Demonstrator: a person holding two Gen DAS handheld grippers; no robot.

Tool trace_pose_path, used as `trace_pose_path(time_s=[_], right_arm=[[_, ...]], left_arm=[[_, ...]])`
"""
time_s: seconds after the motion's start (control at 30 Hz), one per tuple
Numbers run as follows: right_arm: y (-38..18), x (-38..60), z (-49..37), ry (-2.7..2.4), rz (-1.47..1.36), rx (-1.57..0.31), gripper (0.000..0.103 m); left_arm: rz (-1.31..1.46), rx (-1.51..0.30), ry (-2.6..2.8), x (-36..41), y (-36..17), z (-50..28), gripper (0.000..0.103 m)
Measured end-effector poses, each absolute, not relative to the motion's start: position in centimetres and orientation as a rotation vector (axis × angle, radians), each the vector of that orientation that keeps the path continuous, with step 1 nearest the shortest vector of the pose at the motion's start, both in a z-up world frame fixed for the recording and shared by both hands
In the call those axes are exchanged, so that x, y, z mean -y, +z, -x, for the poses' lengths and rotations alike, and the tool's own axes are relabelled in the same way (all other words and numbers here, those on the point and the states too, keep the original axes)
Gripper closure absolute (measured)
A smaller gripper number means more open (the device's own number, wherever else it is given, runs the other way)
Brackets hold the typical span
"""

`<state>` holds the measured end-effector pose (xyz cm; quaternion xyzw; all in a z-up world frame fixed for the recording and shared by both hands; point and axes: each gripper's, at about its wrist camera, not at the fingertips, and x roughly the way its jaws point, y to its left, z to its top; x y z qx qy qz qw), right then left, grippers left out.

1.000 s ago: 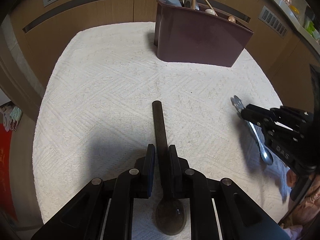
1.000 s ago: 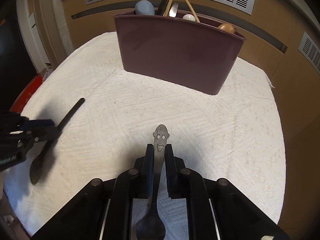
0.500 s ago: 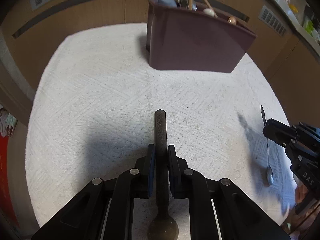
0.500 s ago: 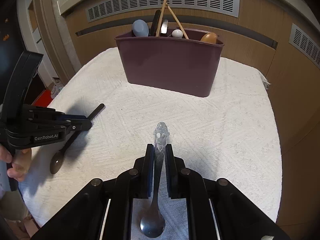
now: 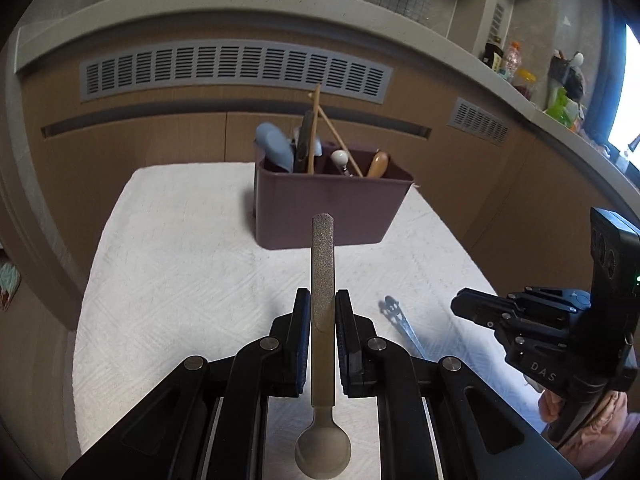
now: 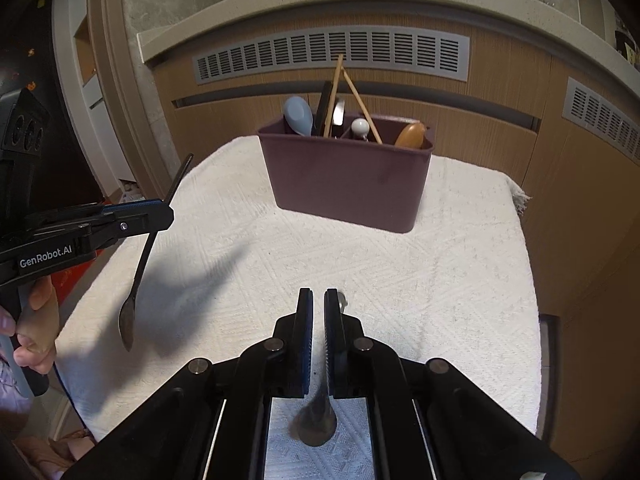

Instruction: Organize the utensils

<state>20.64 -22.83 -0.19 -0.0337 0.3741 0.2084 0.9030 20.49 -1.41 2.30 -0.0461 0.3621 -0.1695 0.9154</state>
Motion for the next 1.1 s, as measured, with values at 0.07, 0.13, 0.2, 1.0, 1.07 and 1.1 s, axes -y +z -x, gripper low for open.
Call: trace_pose_path(time_s=[0.07,0.13,0.2,1.0,1.07,1.1], right_arm=[[-0.1,22.8,-20.7,0.426,0.084,-0.77,0.099],[-0.5,22.9,-20.9,0.404,0.092,-0.786,0.098],[-1.4,23.4,-21.2,0.401,0.092,-0.827,0.095],[-4.2,23.3,-16.7,0.281,0.157,-0.826,0.078],[-2.3,23.7,-17.1,0.263,0.163,-0.757,0.078],[-1.4,23.9,-17.4,0.261,0.157,-0.729,0.078]], left_arm=[[0.095,-0.753,-0.343,1.4,2.4,-20.4,0.09],[0.1,-0.766,-0.319,1.2,2.2,-20.7,0.09],[0.111,-0.775,-0.284,0.5,1.8,-20.8,0.09],[0.244,-0.969,-0.149,-2.6,-3.3,-21.5,0.089],[0.21,-0.987,-0.165,-1.8,-4.0,-20.7,0.088],[0.187,-0.994,-0.183,-1.3,-4.3,-20.1,0.087]])
